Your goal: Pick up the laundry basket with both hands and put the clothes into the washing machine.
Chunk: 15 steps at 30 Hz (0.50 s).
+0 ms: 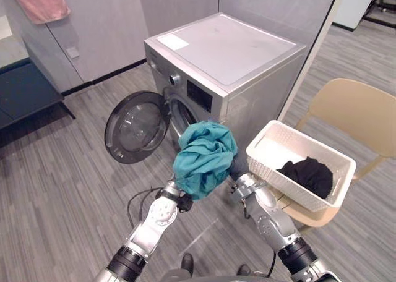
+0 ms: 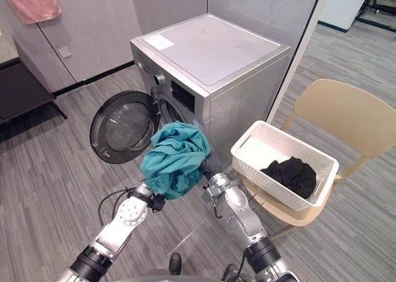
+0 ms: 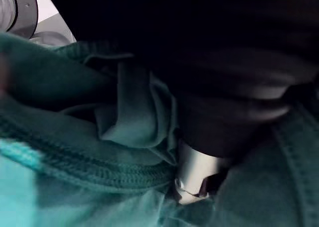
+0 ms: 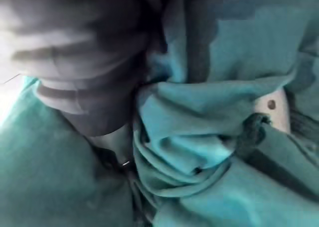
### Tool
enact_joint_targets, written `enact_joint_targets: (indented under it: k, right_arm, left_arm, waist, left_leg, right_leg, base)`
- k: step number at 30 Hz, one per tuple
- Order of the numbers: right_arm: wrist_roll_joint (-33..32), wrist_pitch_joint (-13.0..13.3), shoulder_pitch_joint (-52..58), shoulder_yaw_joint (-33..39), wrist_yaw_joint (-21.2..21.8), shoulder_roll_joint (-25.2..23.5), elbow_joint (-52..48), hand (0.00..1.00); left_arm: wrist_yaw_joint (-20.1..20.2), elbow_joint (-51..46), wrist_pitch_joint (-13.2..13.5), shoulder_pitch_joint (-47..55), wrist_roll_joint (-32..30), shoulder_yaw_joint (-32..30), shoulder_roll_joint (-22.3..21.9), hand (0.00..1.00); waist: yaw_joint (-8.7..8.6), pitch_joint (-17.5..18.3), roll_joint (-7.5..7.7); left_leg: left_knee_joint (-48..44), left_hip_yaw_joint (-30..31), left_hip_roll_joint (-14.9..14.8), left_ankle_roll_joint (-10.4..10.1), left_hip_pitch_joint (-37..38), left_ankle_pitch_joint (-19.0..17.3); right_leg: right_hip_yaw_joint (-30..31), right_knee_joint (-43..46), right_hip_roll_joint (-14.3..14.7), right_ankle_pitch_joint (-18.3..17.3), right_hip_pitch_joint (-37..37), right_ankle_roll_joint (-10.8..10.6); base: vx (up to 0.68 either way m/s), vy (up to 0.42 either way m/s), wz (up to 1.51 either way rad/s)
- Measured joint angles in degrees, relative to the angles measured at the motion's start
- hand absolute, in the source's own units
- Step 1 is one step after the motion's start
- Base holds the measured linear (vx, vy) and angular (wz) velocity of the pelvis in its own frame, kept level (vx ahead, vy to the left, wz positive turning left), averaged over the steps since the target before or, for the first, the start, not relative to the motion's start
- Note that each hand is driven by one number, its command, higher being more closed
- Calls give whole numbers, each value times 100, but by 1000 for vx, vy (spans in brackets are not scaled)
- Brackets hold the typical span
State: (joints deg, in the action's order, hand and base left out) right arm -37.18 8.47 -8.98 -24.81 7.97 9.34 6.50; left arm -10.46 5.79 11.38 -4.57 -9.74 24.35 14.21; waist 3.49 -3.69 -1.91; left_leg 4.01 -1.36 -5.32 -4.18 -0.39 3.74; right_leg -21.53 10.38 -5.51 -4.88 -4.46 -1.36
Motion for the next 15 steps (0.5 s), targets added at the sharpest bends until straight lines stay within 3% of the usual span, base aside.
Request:
enact_joint_targets:
  k: [3, 7, 11, 15]
  right_arm:
    - [2, 16, 58, -6, 17, 3, 0, 0]
    - [330, 27, 267, 207, 18, -7, -165, 0]
    - [1447, 26, 870, 796, -75, -142, -707, 0]
    - [2854, 254, 1290, 1799, -584, -325, -1023, 0]
  left_arm:
    - [-49, 138, 3, -7, 4, -31, -77, 100]
    - [-52, 162, 2, 57, 6, -254, -266, 100]
    - [-133, 165, -95, 286, 16, -1177, -638, 100]
    - [-204, 168, -111, 770, 16, -1712, -738, 100]
  waist:
    - [-107, 27, 40]
    - [-108, 43, 66]
    - [-115, 43, 66]
    - [-133, 53, 81]
  left_leg:
    - [2, -43, -60, -4, 20, -3]
    - [7, -120, -70, -7, 23, -5]
    - [44, -193, -51, -4, 106, -5]
    - [101, -203, -60, -2, 214, -7]
  right_leg:
    - [62, 11, 40, 1, -16, 1]
    - [153, 60, 52, 0, -81, 1]
    - [211, 51, 110, 2, -53, 2]
    - [215, -35, 134, 0, 54, -1]
  base:
    - [20, -50, -10]
    - [24, -25, -10]
    - [31, -7, -8]
    - [35, -14, -1]
